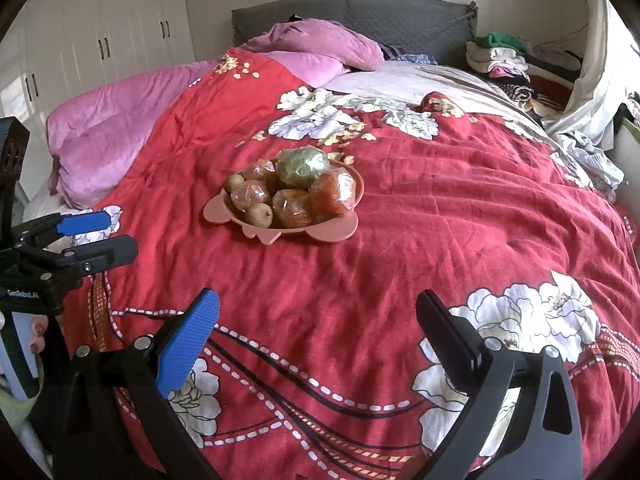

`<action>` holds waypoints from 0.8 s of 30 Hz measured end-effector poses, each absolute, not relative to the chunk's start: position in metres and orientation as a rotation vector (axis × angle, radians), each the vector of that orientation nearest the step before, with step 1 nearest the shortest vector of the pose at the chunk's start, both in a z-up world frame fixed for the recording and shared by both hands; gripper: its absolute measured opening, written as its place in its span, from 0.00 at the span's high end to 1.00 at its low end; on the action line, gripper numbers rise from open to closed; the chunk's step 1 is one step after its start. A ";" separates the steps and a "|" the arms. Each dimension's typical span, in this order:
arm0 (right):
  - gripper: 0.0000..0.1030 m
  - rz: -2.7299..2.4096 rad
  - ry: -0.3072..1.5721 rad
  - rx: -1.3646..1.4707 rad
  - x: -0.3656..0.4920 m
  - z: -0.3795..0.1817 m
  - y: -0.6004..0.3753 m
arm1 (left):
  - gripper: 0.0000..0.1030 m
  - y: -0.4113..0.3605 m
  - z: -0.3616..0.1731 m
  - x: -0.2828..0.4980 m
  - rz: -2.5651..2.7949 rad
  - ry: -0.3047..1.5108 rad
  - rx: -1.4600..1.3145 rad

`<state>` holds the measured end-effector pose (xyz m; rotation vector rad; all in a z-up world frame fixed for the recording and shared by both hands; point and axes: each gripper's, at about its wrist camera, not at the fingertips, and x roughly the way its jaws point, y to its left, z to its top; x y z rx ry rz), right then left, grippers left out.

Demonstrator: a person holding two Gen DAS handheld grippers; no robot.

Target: Organize fruits

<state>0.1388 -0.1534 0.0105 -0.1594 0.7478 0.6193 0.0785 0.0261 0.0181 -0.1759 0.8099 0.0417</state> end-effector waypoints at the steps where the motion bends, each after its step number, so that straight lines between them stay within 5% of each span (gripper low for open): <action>1: 0.05 0.620 0.748 -0.159 0.139 0.011 -0.153 | 0.09 0.026 0.018 0.079 0.042 0.810 -0.176; 24: 0.05 0.617 0.752 -0.160 0.139 0.007 -0.155 | 0.09 0.028 0.020 0.077 0.048 0.811 -0.174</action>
